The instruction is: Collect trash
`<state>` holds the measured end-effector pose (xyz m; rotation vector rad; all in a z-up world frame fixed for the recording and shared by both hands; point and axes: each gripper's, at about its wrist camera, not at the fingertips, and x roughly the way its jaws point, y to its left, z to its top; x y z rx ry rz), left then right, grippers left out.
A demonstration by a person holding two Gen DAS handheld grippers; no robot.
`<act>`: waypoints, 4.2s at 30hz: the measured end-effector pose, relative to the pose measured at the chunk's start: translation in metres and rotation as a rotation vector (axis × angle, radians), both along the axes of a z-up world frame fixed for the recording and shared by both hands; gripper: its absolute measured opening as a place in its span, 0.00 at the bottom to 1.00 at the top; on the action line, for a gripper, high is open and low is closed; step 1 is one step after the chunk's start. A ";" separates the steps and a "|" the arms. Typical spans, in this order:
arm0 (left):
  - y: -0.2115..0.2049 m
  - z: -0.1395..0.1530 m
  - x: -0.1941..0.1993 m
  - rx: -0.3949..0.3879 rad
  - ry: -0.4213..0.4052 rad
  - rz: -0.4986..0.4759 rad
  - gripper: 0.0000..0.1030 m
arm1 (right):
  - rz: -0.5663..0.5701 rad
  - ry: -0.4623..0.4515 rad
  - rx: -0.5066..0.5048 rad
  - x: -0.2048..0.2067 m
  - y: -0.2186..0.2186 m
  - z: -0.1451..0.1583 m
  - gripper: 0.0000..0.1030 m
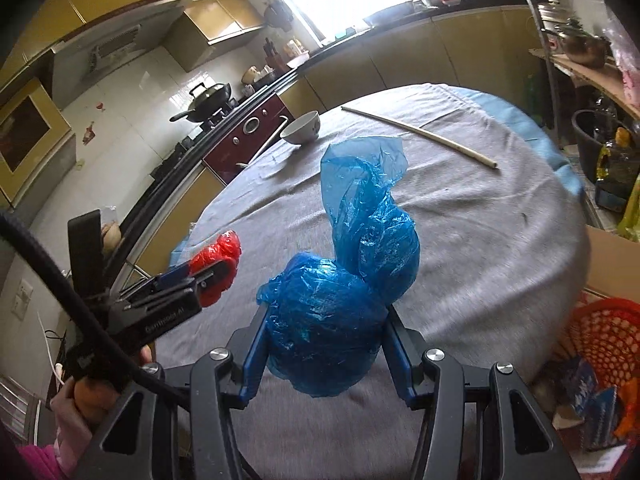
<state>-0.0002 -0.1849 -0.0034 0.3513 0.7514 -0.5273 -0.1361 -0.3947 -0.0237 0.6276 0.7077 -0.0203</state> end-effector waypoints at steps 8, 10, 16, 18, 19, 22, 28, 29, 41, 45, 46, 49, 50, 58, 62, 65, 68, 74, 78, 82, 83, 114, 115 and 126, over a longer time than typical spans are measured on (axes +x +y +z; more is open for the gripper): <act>-0.009 0.019 -0.047 -0.011 -0.060 -0.017 0.57 | -0.022 -0.038 0.024 -0.040 -0.007 0.010 0.54; -0.011 0.023 -0.057 -0.015 -0.074 -0.019 0.57 | -0.022 -0.047 0.027 -0.045 -0.007 0.012 0.54; -0.019 0.031 -0.080 -0.013 -0.108 -0.031 0.57 | -0.023 -0.070 0.030 -0.059 -0.013 0.015 0.54; -0.021 0.033 -0.086 -0.013 -0.116 -0.032 0.57 | -0.027 -0.078 0.036 -0.064 -0.015 0.017 0.54; -0.022 0.034 -0.088 -0.012 -0.119 -0.032 0.57 | -0.028 -0.081 0.038 -0.066 -0.016 0.017 0.54; -0.024 0.037 -0.095 -0.009 -0.128 -0.030 0.57 | -0.029 -0.086 0.039 -0.072 -0.016 0.017 0.54; -0.024 0.041 -0.104 -0.005 -0.147 -0.024 0.57 | -0.024 -0.097 0.036 -0.079 -0.015 0.021 0.54; -0.024 0.043 -0.105 -0.006 -0.150 -0.023 0.57 | -0.024 -0.099 0.035 -0.080 -0.015 0.021 0.54; -0.027 0.051 -0.119 -0.013 -0.182 -0.045 0.57 | -0.038 -0.118 0.033 -0.095 -0.018 0.026 0.55; -0.029 0.050 -0.121 -0.011 -0.179 -0.053 0.57 | -0.045 -0.118 0.037 -0.099 -0.019 0.025 0.55; -0.030 0.049 -0.121 -0.010 -0.179 -0.054 0.57 | -0.047 -0.117 0.037 -0.099 -0.019 0.025 0.55; -0.031 0.049 -0.123 -0.009 -0.175 -0.060 0.57 | -0.051 -0.115 0.041 -0.101 -0.020 0.024 0.55; -0.032 0.048 -0.123 -0.007 -0.176 -0.062 0.57 | -0.053 -0.114 0.041 -0.102 -0.021 0.024 0.55; -0.037 0.048 -0.129 0.000 -0.177 -0.076 0.57 | -0.071 -0.114 0.049 -0.109 -0.025 0.024 0.55; -0.041 0.047 -0.131 0.004 -0.178 -0.083 0.57 | -0.085 -0.111 0.055 -0.113 -0.026 0.025 0.55; -0.043 0.047 -0.133 0.004 -0.175 -0.087 0.57 | -0.092 -0.112 0.057 -0.116 -0.028 0.024 0.55; -0.044 0.047 -0.135 0.005 -0.178 -0.091 0.57 | -0.099 -0.114 0.056 -0.119 -0.029 0.025 0.55; -0.048 0.046 -0.139 0.009 -0.175 -0.105 0.57 | -0.110 -0.115 0.056 -0.123 -0.032 0.024 0.55; -0.051 0.046 -0.142 0.012 -0.178 -0.114 0.57 | -0.119 -0.115 0.058 -0.127 -0.034 0.024 0.55; -0.055 0.046 -0.144 0.013 -0.176 -0.122 0.57 | -0.127 -0.116 0.056 -0.131 -0.036 0.024 0.55; -0.056 0.046 -0.145 0.014 -0.177 -0.124 0.57 | -0.130 -0.116 0.054 -0.132 -0.036 0.024 0.55; -0.095 0.041 -0.172 0.046 -0.145 -0.243 0.57 | -0.190 -0.106 0.053 -0.161 -0.053 0.025 0.55; -0.096 0.041 -0.173 0.047 -0.145 -0.246 0.57 | -0.193 -0.105 0.052 -0.162 -0.053 0.025 0.55; -0.113 0.038 -0.185 0.067 -0.148 -0.289 0.57 | -0.230 -0.099 0.057 -0.179 -0.062 0.020 0.55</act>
